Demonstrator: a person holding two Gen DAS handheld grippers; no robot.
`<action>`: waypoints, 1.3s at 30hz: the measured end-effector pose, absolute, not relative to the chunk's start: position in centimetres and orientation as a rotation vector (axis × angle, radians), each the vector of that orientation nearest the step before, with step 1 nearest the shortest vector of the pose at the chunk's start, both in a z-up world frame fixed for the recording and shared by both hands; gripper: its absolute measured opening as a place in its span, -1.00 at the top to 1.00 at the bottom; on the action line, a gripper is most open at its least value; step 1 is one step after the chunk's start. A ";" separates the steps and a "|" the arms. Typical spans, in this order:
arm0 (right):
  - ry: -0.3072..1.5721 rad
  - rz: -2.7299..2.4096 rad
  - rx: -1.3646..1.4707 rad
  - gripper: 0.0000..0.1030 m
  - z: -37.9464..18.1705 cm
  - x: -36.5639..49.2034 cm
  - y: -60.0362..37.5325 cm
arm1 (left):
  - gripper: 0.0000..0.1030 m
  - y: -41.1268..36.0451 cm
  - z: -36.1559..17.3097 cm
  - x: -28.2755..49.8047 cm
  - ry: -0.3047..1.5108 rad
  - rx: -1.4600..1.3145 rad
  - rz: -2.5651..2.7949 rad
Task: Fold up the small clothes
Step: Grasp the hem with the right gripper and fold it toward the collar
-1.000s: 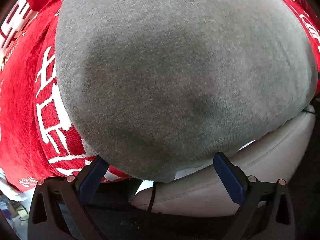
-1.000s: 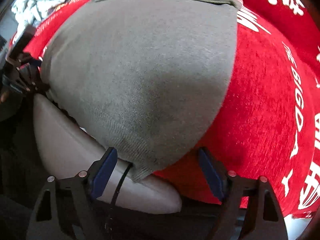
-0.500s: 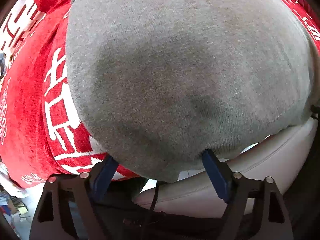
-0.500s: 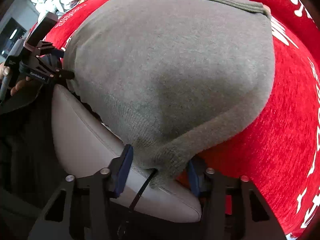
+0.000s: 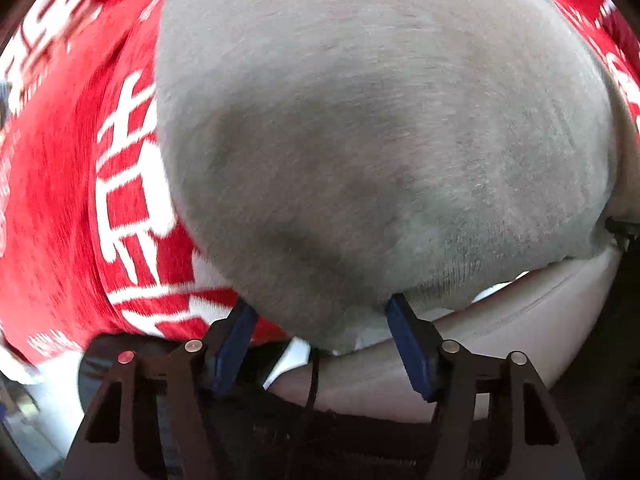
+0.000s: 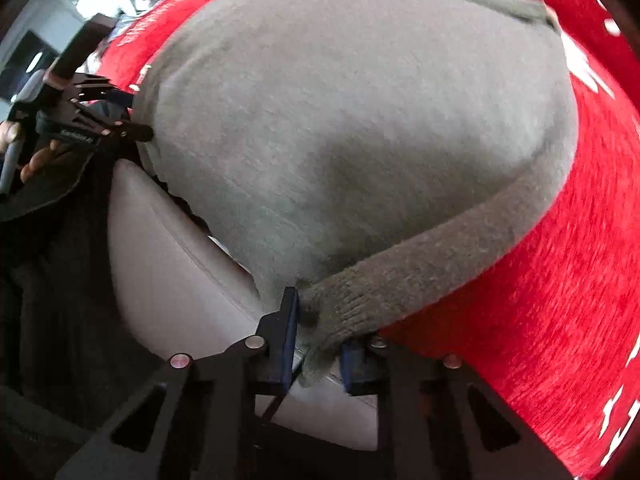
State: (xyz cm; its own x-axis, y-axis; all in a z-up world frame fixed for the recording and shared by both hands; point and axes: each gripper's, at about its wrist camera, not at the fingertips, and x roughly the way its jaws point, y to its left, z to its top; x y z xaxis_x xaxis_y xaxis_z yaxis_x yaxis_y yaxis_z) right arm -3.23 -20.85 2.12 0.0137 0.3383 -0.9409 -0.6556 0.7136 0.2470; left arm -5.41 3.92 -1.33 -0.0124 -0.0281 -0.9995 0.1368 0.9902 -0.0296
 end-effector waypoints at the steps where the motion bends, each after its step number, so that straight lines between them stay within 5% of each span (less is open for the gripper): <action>1: 1.332 0.801 -0.288 0.85 2.6 -3.4 -21.2 | -0.32 4.7 -1.4 -5.5 1.595 0.031 -0.133; 4: 1.255 0.840 -0.246 0.86 4.4 -3.6 -21.5 | -0.46 6.2 -1.2 -5.8 1.615 -0.097 -0.155; 6: 1.200 0.861 -0.198 0.87 5.6 -3.7 -21.9 | -0.79 6.9 -1.4 -5.9 1.612 -0.117 -0.144; 20: 1.054 0.881 -0.034 0.87 9.2 -3.4 -24.9 | -0.79 4.7 -4.9 -6.0 1.852 -0.299 -0.138; 32: 0.962 0.895 0.113 0.87 11.5 -2.7 -25.7 | -0.79 6.2 -4.9 -6.1 1.802 -0.532 -0.047; 34: 0.960 0.889 0.120 0.87 11.5 -2.7 -25.6 | -0.70 5.8 -4.1 -6.2 1.752 -0.556 -0.084; 39: 0.965 0.882 0.125 0.87 11.6 -2.6 -25.5 | 0.33 5.6 -3.0 -7.3 1.725 -0.539 -0.067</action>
State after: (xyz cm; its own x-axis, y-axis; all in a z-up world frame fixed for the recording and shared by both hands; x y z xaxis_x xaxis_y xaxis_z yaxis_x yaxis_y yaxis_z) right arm -2.58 -25.46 11.64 0.2609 0.7017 -0.6630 -0.5972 0.6569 0.4603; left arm -7.26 5.55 -3.01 -0.1256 -0.3867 -0.9136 -0.3150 0.8888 -0.3329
